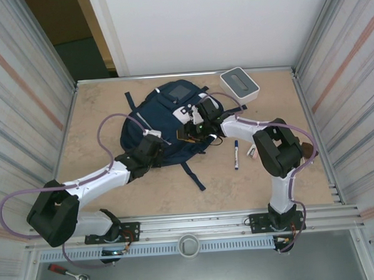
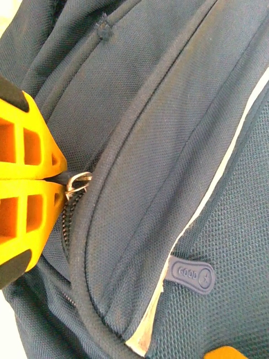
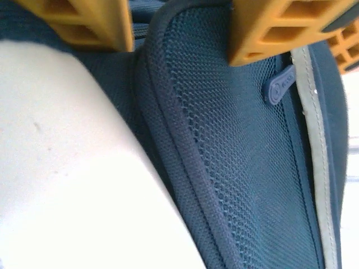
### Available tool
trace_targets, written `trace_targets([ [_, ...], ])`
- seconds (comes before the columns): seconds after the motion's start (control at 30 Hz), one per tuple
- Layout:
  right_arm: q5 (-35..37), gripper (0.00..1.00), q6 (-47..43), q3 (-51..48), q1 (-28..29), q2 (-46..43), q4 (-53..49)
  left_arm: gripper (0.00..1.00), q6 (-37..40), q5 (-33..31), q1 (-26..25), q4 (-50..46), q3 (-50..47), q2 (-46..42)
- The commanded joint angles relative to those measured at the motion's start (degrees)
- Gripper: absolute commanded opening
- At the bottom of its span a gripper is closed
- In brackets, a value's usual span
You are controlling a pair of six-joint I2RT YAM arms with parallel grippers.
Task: Pack the student bag
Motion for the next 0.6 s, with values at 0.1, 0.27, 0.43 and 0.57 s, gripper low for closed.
trace_targets([
  [0.1, 1.8, 0.08, -2.4, 1.0, -0.8, 0.3, -1.2, 0.00, 0.8, -2.6, -0.1, -1.0, 0.5, 0.0],
  [0.27, 0.9, 0.00, -5.1, -0.4, -2.5, -1.5, -4.2, 0.00, 1.5, -3.9, 1.4, -1.8, 0.4, 0.1],
  [0.43, 0.6, 0.00, -7.8, -0.6, -3.6, -2.5, -7.0, 0.00, 2.0, -3.2, 4.7, -1.7, -0.6, -1.0],
  [0.57, 0.7, 0.00, -9.8, 0.3, -4.1, -2.9, -9.4, 0.00, 1.9, -0.8, 7.9, -1.2, -1.2, -1.5],
])
